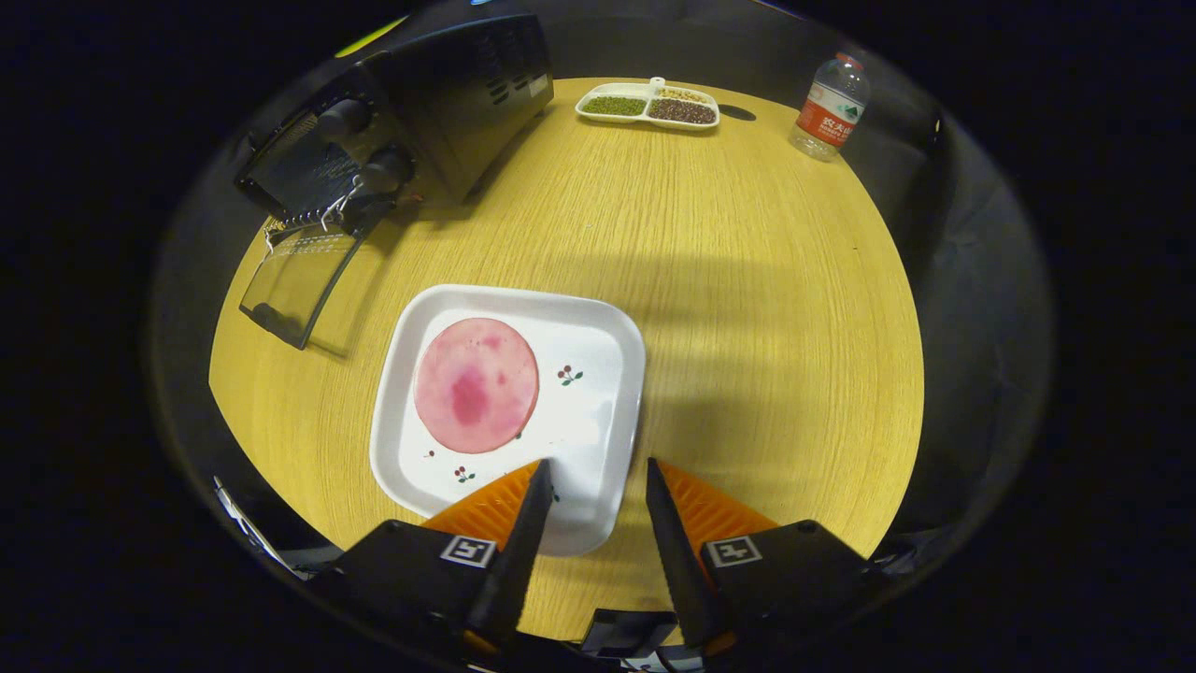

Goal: Open the toaster oven, put the food inside, and close the toaster oven door.

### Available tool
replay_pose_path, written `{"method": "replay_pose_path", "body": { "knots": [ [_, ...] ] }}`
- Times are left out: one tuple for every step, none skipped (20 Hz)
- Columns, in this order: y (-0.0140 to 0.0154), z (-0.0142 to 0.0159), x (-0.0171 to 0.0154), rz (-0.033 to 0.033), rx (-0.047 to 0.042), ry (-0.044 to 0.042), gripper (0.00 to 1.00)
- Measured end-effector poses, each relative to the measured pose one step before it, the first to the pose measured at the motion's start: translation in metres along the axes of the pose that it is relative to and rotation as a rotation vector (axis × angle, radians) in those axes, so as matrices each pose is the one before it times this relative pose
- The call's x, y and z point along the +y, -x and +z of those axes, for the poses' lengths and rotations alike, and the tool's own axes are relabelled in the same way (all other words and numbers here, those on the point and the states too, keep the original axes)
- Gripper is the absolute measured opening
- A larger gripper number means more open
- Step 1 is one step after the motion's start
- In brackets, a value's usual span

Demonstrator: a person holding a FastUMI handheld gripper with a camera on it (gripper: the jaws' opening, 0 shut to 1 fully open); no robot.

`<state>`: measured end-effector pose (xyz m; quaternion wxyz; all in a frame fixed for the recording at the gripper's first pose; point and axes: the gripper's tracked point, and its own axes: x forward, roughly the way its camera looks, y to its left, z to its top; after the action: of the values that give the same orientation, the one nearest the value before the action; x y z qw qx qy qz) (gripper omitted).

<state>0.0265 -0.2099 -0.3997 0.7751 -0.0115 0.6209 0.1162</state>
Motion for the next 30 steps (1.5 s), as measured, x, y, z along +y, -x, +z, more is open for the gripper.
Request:
{"method": "replay_pose_path", "body": {
  "knots": [
    [-0.00013, 0.00018, -0.0012, -0.00169, 0.01247, -0.00523, 0.59],
    [0.0001, 0.00006, -0.00007, 0.00179, 0.01855, -0.00536, 0.5],
    [0.00042, 0.00055, 0.00022, 0.00504, 0.00807, 0.00079, 0.5],
    [-0.00003, -0.00049, -0.00122, 0.0012, 0.00843, 0.00897, 0.5],
    [0.00255, 0.00298, -0.00178, 0.0057, -0.00188, -0.02058, 0.5],
    [-0.00558, -0.00068, -0.00123, 0.01489, 0.01, -0.034, 0.36],
    [0.00106, 0.00012, -0.00125, 0.01118, 0.01374, -0.01864, 0.31],
    [-0.0015, 0.00121, -0.00218, 0.01237, -0.00395, -0.03475, 0.26],
    [0.0004, 0.00181, 0.00139, 0.01838, -0.00457, -0.00897, 0.13],
    [-0.0024, 0.00132, -0.00043, 0.01942, -0.00159, 0.00952, 0.09],
    [0.00742, -0.00214, 0.00346, 0.02229, -0.0082, 0.00129, 0.04],
    [-0.00305, -0.00137, -0.00079, 0.01825, 0.00874, 0.00544, 0.02],
    [0.00129, 0.00036, 0.00044, 0.01306, 0.00361, -0.00266, 0.02],
    [-0.00251, 0.00011, 0.00059, 0.01364, -0.00148, -0.00767, 0.02],
    [0.00161, -0.00044, -0.00018, 0.01554, -0.00509, -0.0074, 0.02],
    [-0.00012, 0.00004, 0.00015, 0.00974, 0.00042, -0.00896, 0.02],
    [0.00008, -0.00116, 0.00068, 0.01307, -0.00513, -0.01512, 0.02],
    [0.00043, -0.00073, 0.00081, 0.01147, -0.0051, -0.02263, 0.02],
    [0.00087, -0.00148, 0.00209, 0.01758, -0.00869, -0.02745, 0.02],
    [0.00218, -0.00068, 0.00208, 0.01543, -0.00803, -0.02868, 0.02],
    [0.00356, -0.00077, 0.00198, 0.01467, -0.0105, -0.02428, 0.02],
    [0.00488, 0.00072, 0.00197, 0.01259, -0.01439, -0.02162, 0.02],
    [0.00415, 0.00084, -0.00012, 0.00515, -0.01375, -0.01363, 0.02],
    [0.00368, 0.00231, 0.00049, 0.00303, -0.02019, -0.01981, 0.02],
    [0.00369, -0.00034, 0.00223, 0.00803, -0.01191, -0.01598, 0.02],
    [0.00559, 0.00069, 0.00045, 0.00613, -0.01416, -0.01644, 0.02],
    [0.00563, -0.00084, 0.00128, 0.00573, -0.01544, -0.01206, 0.02],
    [0.00503, -0.00168, 0.00108, 0.00448, -0.01145, -0.00911, 0.02],
    [0.00588, -0.00299, 0.00176, 0.0054, -0.0122, -0.01037, 0.02],
    [0.00499, -0.00239, 0.00354, 0.00731, -0.01282, -0.01152, 0.02]
  ]
}}
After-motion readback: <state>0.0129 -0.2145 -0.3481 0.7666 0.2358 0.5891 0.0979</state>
